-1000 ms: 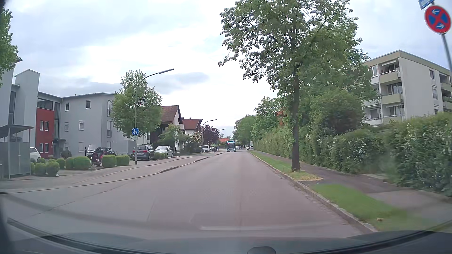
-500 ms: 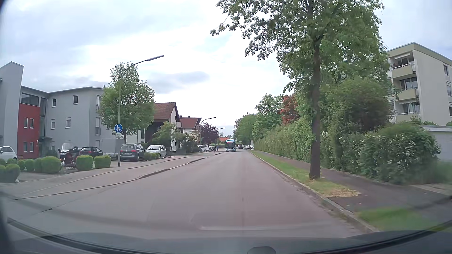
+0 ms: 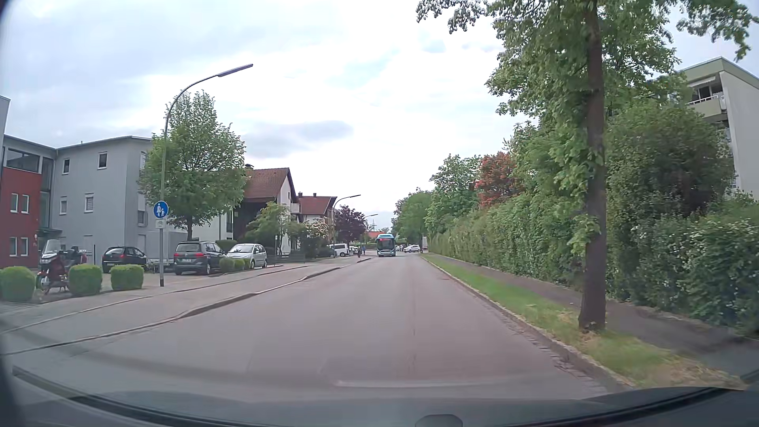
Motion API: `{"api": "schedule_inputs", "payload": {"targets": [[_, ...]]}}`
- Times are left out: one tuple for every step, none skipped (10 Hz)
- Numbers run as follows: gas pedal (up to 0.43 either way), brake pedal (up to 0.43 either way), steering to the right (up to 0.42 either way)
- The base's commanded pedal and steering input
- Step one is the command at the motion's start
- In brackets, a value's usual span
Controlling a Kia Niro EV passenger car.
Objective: Follow the waypoints while adhering to traffic rules and regulations
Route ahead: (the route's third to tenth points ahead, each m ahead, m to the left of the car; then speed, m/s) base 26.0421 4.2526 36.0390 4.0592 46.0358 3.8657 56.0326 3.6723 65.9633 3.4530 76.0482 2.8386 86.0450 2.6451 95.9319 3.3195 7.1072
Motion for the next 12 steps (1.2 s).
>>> {"api": "schedule_inputs", "payload": {"targets": [[0.13,0.0,-0.002],[0.13,0.0,-0.002],[0.13,0.0,-0.002],[0.13,0.0,-0.002],[0.13,0.0,-0.002],[0.13,0.0,-0.001],[0.13,0.0,0.001],[0.13,0.0,0.003],[0.13,0.0,0.004],[0.13,0.0,0.006],[0.13,0.0,0.006],[0.13,0.0,0.006]]}}
